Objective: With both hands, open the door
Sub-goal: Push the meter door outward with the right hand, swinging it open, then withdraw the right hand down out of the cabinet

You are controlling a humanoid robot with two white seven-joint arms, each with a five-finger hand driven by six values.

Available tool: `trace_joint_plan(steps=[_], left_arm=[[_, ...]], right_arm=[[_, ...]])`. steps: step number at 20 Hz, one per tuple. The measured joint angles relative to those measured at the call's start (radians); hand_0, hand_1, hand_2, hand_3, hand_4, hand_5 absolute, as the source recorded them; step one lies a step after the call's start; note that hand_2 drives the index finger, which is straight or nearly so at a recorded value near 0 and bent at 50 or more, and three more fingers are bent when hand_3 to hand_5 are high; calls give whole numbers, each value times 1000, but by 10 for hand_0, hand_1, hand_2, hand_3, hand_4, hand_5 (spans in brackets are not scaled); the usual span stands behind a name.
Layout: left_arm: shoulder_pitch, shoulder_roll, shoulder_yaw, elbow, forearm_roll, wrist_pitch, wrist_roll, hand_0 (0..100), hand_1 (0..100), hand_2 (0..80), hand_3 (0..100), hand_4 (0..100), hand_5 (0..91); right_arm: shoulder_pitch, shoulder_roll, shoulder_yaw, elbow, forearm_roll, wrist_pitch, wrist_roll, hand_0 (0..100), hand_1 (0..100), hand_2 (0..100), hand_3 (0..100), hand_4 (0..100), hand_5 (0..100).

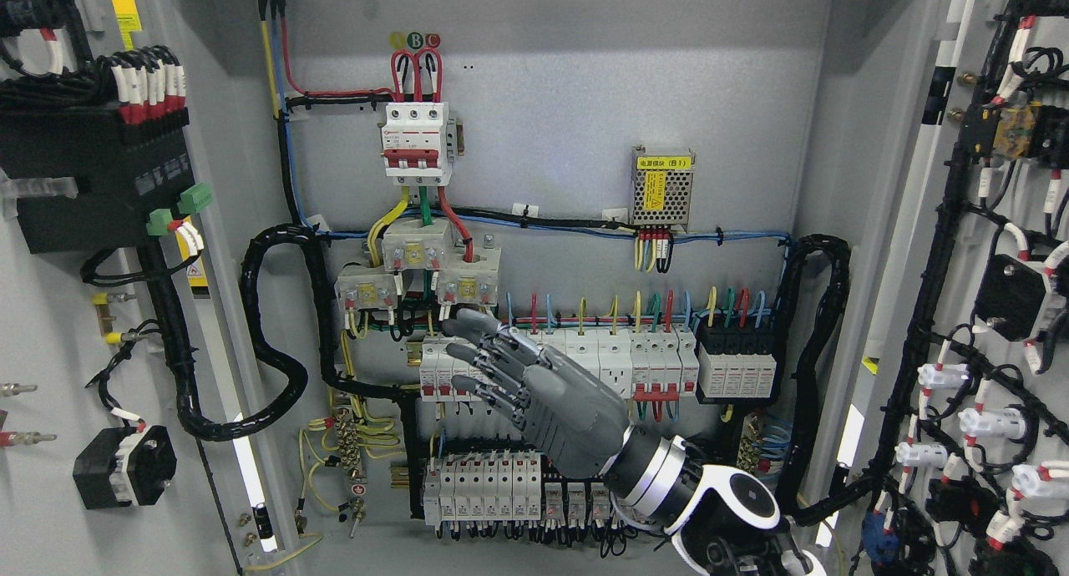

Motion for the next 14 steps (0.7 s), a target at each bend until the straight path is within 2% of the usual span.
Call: trace_joint_plan(steps=[10, 12, 14], left_arm=[[0, 0, 0, 0, 0, 0, -4, 120, 556, 0, 0, 0, 0], [0, 0, 0, 0, 0, 0, -4, 120, 556, 0, 0, 0, 0], [0, 0, 0, 0, 0, 0, -3, 120, 556, 0, 0, 0, 0]], right_arm=[[102, -6, 226, -99, -1, 2, -11, 0, 500, 40, 0, 0, 0], [118, -6, 268, -113, -1, 0, -22, 0, 500, 40, 0, 0, 0], [133, -6, 311, -124, -2, -1, -49, 0, 500, 40, 0, 0, 0]])
